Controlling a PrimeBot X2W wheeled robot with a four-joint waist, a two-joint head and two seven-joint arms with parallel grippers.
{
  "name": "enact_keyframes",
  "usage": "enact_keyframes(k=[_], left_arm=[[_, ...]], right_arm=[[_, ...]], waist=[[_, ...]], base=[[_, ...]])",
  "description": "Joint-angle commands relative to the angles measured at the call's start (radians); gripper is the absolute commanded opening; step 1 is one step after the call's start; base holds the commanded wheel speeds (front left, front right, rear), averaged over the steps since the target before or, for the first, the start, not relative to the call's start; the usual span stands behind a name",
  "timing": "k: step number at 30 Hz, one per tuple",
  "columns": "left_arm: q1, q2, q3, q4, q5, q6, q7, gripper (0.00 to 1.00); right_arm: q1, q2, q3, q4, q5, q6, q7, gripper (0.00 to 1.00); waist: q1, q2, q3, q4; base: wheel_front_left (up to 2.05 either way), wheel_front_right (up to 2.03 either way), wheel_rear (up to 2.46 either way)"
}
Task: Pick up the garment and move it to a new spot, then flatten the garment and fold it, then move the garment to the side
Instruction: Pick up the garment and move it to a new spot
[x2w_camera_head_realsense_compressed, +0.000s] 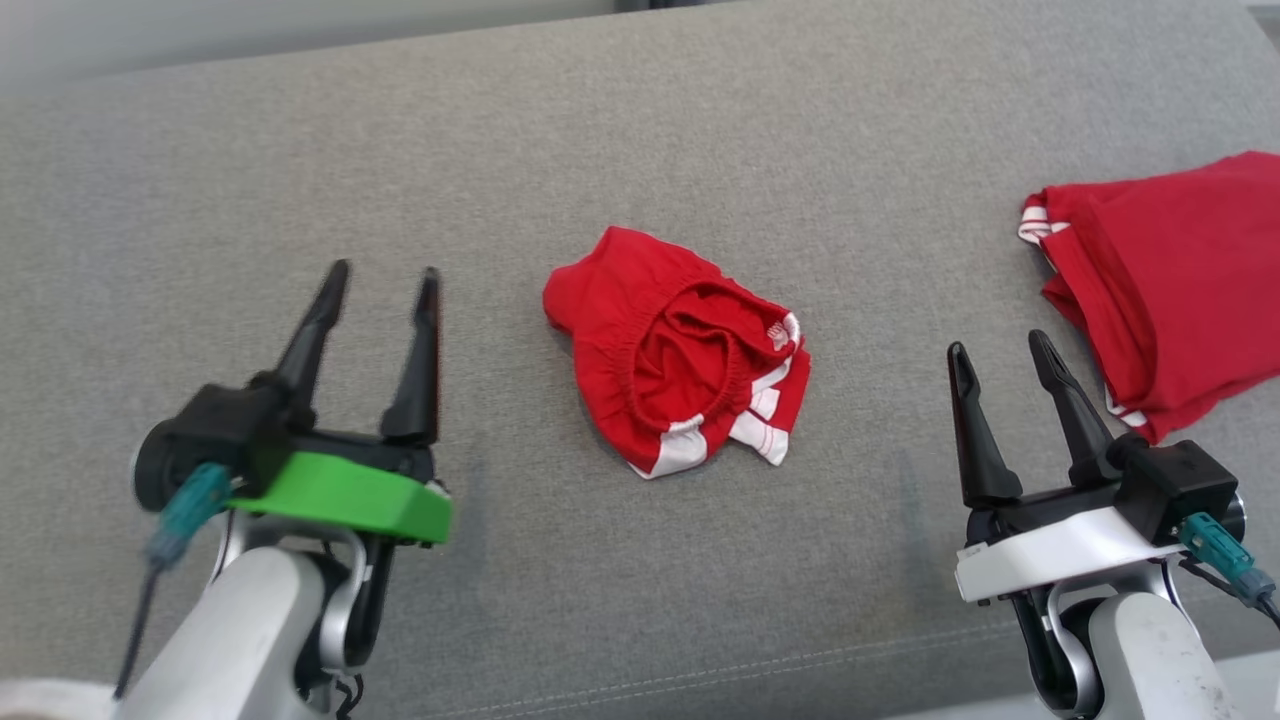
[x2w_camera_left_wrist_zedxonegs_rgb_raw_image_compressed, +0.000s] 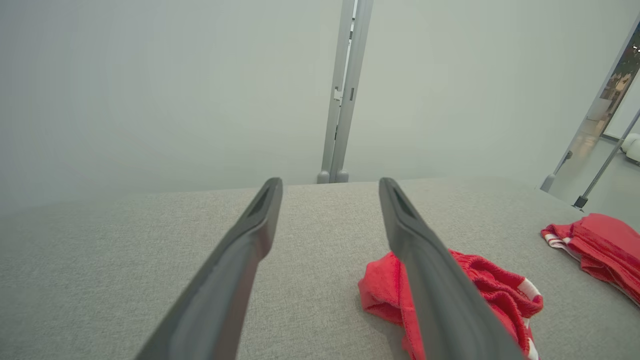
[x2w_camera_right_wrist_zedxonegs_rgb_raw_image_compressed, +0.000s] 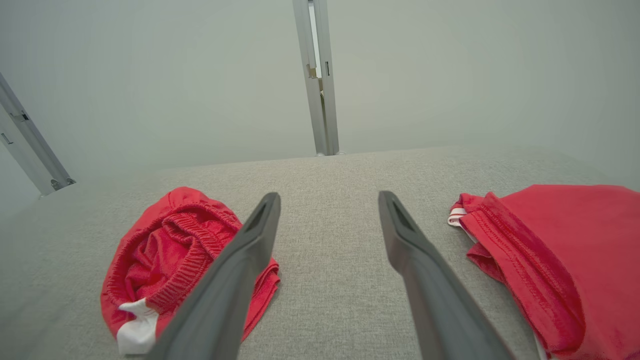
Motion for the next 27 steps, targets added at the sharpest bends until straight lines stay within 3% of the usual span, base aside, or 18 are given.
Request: enact_keyframes(k=[1,10,17,27], left_arm=[[0.037,0.007,0.04,-0.021,-0.022,0.015,-0.028,1.0],[0.193,-0.003,0.242,-0.108,0.055,0.059,-0.056,1.0],[0.323,-0.054,0.341,-0.115,0.156,-0.002,-0.056,1.0],[0.389,-0.103,0.348,-0.013,0.24,-0.081,-0.056,1.0]], right_arm=[[0.002,-0.005,0.008,0.005,0.002,-0.001,0.005,1.0],[0.031,-0.013,0.016,0.008,0.003,-0.001,0.014,1.0],[0.07,-0.018,0.006,0.005,-0.006,-0.001,0.022,1.0],[0.127,-0.014,-0.015,-0.019,-0.024,-0.001,0.041,1.0]], waist=[[0.0,-0.0001,-0.042,0.041],[0.0,-0.0001,-0.081,0.067],[0.0,-0.0001,-0.116,0.073],[0.0,-0.0001,-0.162,0.074]], base=[[0.0,0.0,0.0],[0.0,0.0,0.0],[0.0,0.0,0.0],[0.0,0.0,0.0]])
